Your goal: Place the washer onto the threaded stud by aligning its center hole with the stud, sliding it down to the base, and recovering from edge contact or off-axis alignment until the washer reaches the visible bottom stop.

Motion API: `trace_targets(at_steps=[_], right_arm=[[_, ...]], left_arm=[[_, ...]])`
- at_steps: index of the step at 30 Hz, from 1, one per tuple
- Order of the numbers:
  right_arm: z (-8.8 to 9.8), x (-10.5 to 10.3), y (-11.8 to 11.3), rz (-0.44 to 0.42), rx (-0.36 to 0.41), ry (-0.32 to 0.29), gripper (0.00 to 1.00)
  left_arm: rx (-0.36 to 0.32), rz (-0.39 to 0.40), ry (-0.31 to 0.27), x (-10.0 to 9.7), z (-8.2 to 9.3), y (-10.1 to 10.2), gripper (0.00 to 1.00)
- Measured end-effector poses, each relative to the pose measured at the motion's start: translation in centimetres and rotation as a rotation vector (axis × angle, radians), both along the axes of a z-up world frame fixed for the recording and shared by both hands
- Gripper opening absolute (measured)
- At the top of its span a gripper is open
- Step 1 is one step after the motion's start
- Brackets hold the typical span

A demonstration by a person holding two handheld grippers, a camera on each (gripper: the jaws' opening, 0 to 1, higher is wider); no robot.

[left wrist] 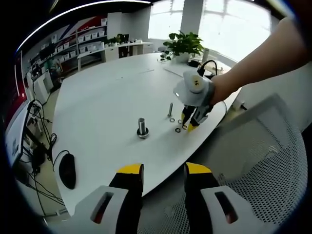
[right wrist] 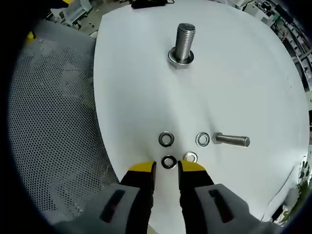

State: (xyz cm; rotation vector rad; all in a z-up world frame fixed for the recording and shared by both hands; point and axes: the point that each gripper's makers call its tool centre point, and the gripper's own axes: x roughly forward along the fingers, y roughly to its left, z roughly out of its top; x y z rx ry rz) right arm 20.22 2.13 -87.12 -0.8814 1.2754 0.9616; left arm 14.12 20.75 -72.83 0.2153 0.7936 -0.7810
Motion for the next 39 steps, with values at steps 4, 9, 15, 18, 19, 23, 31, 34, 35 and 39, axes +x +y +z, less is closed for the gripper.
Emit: trace_targets(at_steps=[4, 9, 15, 18, 19, 23, 31, 34, 35, 39], right_arm=[[-0.19, 0.09, -0.16, 0.038, -0.048, 0.014, 0.16], [-0.27, 0.24, -0.28, -0.014, -0.073, 0.022, 0.14], [-0.30, 0.11, -0.50, -0.047, -0.081, -0.002, 0.14], [-0.35, 0.13, -0.43, -0.078, -0.082, -0.024, 0.15], [-0.35, 0.12, -0.39, -0.089, -0.086, -0.029, 0.15], [-0.43, 0.16, -0.27, -0.105, -0.104, -0.049, 0.15], [-0.32, 0.25, -0.24, -0.170, -0.123, -0.030, 0.15], [-0.22, 0.23, -0.34, -0.217, -0.120, -0.048, 0.15], [-0.12, 0.22, -0.32, -0.252, -0.108, -0.057, 0.15], [-0.05, 0.21, -0.55, -0.272, -0.074, -0.063, 0.15]], left_arm=[[0.001, 0.009, -0.001, 0.03, 0.01, 0.12, 0.31], [0.000, 0.007, 0.002, 0.01, 0.02, 0.08, 0.31], [-0.003, 0.007, -0.002, -0.01, 0.09, 0.07, 0.30], [-0.002, 0.002, -0.003, -0.01, 0.10, 0.00, 0.29], [-0.004, 0.000, -0.002, -0.03, 0.10, -0.04, 0.29], [0.000, -0.008, 0.003, -0.16, 0.03, -0.11, 0.29], [0.005, -0.019, 0.007, -0.38, -0.07, -0.23, 0.28], [0.007, -0.026, 0.001, -0.50, -0.06, -0.27, 0.28], [0.006, -0.026, 0.000, -0.51, -0.04, -0.26, 0.28], [0.008, -0.032, -0.003, -0.53, -0.02, -0.35, 0.28]])
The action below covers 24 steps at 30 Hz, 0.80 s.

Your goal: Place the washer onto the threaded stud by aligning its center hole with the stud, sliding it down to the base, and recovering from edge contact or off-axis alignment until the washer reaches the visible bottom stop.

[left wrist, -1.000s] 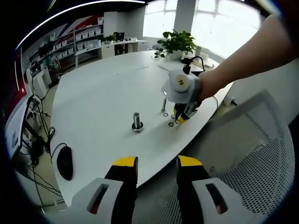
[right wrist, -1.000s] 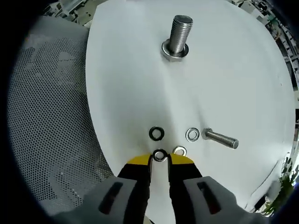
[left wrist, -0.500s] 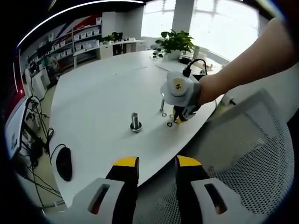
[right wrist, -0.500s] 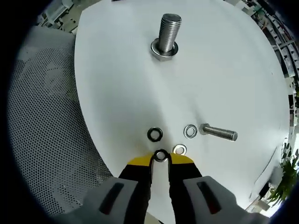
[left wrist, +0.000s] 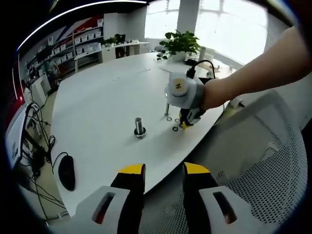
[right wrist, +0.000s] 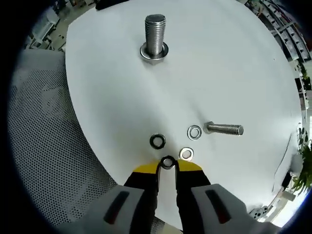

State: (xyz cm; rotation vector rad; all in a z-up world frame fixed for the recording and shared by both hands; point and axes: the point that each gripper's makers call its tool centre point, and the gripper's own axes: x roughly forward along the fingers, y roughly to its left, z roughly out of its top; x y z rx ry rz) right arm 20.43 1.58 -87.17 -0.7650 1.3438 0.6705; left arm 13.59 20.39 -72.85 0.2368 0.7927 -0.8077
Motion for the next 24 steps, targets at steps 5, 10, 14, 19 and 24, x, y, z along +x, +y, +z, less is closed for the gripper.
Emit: trace_targets(at_steps=[5, 10, 14, 19, 24], right_arm=[[-0.09, 0.16, 0.17, 0.006, -0.001, 0.030, 0.15], [-0.13, 0.07, 0.11, -0.024, -0.005, 0.008, 0.15], [0.01, -0.10, -0.06, -0.021, 0.050, -0.067, 0.14], [0.14, -0.03, -0.22, -0.124, 0.132, -0.115, 0.14], [0.31, 0.05, -0.15, -0.149, 0.174, -0.141, 0.14]], left_arm=[[0.010, -0.001, 0.005, -0.07, -0.22, 0.06, 0.29], [0.015, 0.000, -0.003, 0.01, -0.18, 0.14, 0.30], [0.022, -0.006, -0.015, 0.00, -0.14, 0.13, 0.29], [0.005, -0.007, -0.019, 0.06, 0.12, -0.02, 0.30], [0.009, -0.009, -0.013, 0.10, 0.01, -0.02, 0.30]])
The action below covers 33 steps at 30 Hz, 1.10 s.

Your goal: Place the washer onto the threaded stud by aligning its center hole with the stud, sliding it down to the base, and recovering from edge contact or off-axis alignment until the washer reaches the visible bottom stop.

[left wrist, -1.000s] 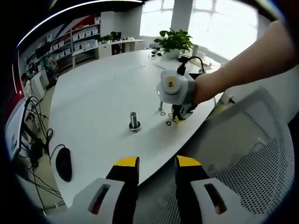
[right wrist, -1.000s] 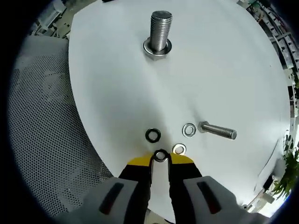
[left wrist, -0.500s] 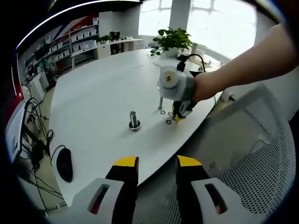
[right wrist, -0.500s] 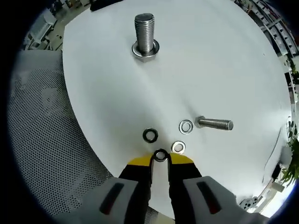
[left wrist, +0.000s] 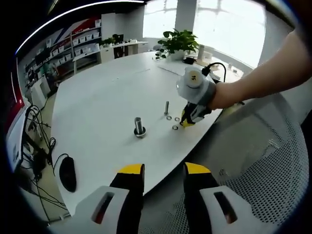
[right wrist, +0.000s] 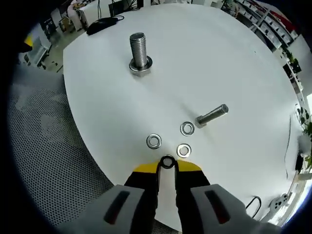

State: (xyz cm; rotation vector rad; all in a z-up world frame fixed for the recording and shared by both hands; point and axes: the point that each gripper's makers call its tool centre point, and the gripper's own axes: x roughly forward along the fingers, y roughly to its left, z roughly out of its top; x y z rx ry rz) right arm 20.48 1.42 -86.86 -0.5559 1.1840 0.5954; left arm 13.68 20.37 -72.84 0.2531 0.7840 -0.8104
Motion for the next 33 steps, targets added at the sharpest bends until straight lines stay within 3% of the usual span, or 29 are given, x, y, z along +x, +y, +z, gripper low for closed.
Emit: trace_targets(at_steps=[8, 18, 23, 33], right_arm=[[0.1, -0.3, 0.5, -0.025, 0.052, -0.026, 0.13], [3.2, 0.4, 0.2, -0.115, 0.166, -0.062, 0.13], [5.5, 2.1, -0.5, -0.149, 0.203, -0.104, 0.13], [9.4, 6.8, 0.3, -0.088, 0.217, -0.197, 0.13]], left_arm=[[0.000, -0.003, 0.002, -0.1, 0.0, 0.0, 0.29], [-0.020, 0.014, -0.015, 0.3, 0.4, 0.0, 0.29], [-0.016, -0.012, -0.008, 0.0, 0.3, -0.3, 0.29], [-0.014, 0.004, -0.015, 0.3, 0.4, 0.0, 0.29]])
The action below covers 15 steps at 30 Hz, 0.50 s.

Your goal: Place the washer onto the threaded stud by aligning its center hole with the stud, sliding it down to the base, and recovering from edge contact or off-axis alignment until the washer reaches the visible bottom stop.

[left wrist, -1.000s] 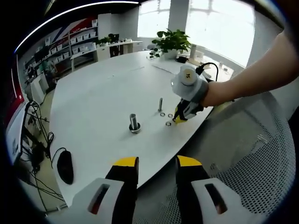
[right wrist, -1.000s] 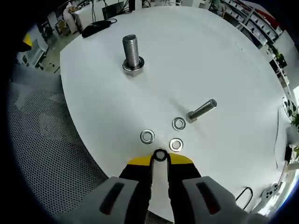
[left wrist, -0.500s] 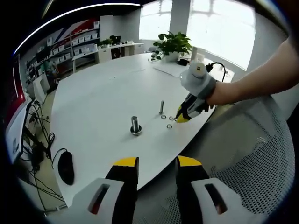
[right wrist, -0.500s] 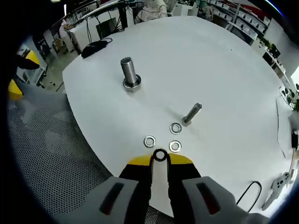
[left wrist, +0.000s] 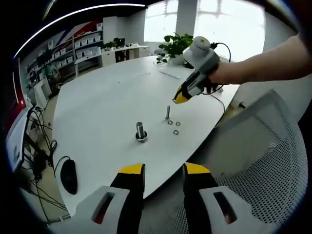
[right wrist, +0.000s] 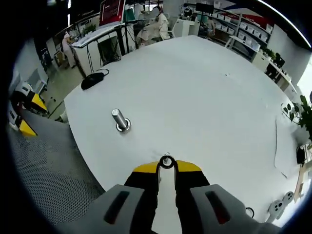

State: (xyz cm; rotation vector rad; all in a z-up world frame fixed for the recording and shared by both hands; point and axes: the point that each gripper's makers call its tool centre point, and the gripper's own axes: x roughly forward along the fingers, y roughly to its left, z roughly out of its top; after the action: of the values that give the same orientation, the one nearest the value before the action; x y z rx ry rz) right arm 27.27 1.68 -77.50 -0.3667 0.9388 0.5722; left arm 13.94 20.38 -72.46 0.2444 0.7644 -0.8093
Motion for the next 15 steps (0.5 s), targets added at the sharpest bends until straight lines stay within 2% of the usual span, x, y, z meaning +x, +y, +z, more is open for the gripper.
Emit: trace_targets(at_steps=[6, 15], right_arm=[[-0.6, 0.7, 0.3, 0.128, -0.114, 0.001, 0.14], [-2.4, 0.3, 0.4, 0.166, -0.134, 0.055, 0.14]], left_arm=[[-0.001, 0.003, -0.001, 0.1, 0.0, 0.1, 0.29], [-0.001, 0.003, -0.001, 0.1, 0.1, 0.0, 0.29]])
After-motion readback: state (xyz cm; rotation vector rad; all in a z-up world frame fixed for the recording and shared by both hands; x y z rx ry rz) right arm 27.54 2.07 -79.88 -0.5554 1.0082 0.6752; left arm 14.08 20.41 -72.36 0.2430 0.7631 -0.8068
